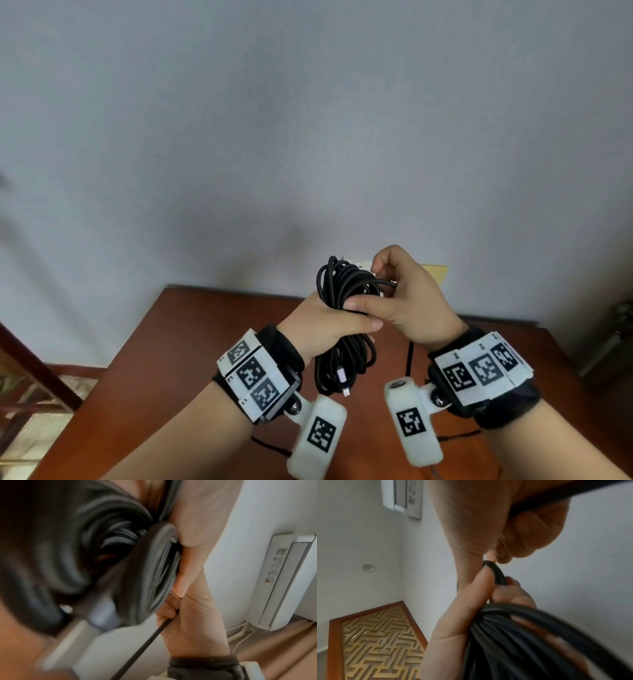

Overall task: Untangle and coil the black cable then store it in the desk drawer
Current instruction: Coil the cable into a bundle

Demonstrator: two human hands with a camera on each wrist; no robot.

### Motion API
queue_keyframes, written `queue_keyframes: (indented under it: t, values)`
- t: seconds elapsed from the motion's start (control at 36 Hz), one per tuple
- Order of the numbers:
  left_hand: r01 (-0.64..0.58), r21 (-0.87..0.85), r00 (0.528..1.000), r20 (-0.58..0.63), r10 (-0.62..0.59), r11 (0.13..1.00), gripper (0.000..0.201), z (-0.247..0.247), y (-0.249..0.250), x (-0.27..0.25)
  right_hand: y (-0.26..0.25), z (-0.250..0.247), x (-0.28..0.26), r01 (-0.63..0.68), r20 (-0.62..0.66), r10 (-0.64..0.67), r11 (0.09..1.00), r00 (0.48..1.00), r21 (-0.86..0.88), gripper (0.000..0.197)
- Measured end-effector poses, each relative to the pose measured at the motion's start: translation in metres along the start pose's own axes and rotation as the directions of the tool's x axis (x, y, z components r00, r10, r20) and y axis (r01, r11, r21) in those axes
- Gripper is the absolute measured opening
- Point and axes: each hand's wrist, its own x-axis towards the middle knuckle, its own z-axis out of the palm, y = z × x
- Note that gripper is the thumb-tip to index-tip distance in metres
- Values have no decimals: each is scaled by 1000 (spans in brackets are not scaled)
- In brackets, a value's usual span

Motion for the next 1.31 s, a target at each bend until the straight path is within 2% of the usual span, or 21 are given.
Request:
queue_keyframes:
  t: [0.14,0.22,0.28,0.36,0.44,0.5,0.56,0.64,0.67,0.75,0.81,0.89,0.97,1.17,1.22,1.28,1.31]
  values:
    - [62,-131,995,-72,-72,989,5,-2,-2,-3,-5,-2,-7,-45,100,20,965,995,257,35]
    - [72,-281,979,-163,-121,957,16,-9,-2,-2,2,-7,-11,-33,69,14,958,998,286,19]
    - [68,-389,966,-204,-157,919,16,-15,-2,-1,11,-10,-15,-27,70,5,950,998,311,13]
    - [84,-503,946,-230,-227,860,19,-25,-1,2,20,-13,-22,-69,90,39,932,995,356,11]
    - [119,-578,939,-199,-281,807,23,-32,-1,3,22,-10,-26,-116,141,61,898,988,425,17]
    - [101,-549,930,-245,-275,830,23,-31,-2,5,21,-6,-25,-113,141,62,917,988,383,21]
    - [81,-495,919,-298,-256,865,19,-27,-3,4,19,-3,-24,-49,129,17,967,991,250,25]
    - [102,-456,913,-309,-265,884,17,-19,-4,2,16,2,-21,41,44,-43,998,998,39,18]
    - [107,-458,915,-303,-268,882,16,-17,-4,2,15,4,-19,49,0,-49,998,999,31,15]
    - [114,-473,926,-267,-266,873,17,-14,-3,1,10,8,-16,-1,-104,33,956,994,292,14]
    - [123,-464,932,-250,-263,877,9,-12,0,0,10,6,-16,23,-194,45,942,980,336,15]
    - [132,-486,934,-232,-273,864,11,-12,3,-2,13,5,-17,119,-288,-60,974,956,193,15]
    - [118,-521,943,-208,-260,845,15,-11,4,-2,12,3,-18,107,-305,-88,993,948,47,15]
    - [83,-512,963,-180,-202,855,3,-7,9,-3,15,5,-24,104,-84,-126,968,988,-227,27]
    - [78,-529,969,-159,-190,845,11,-6,8,-2,15,5,-24,135,12,-137,954,990,-269,31]
    - [88,-552,975,-123,-186,829,11,-6,9,-3,14,6,-23,153,114,-125,945,986,-288,35]
    - [98,-558,976,-108,-189,824,19,-6,9,-4,14,5,-22,155,163,-111,946,980,-286,37]
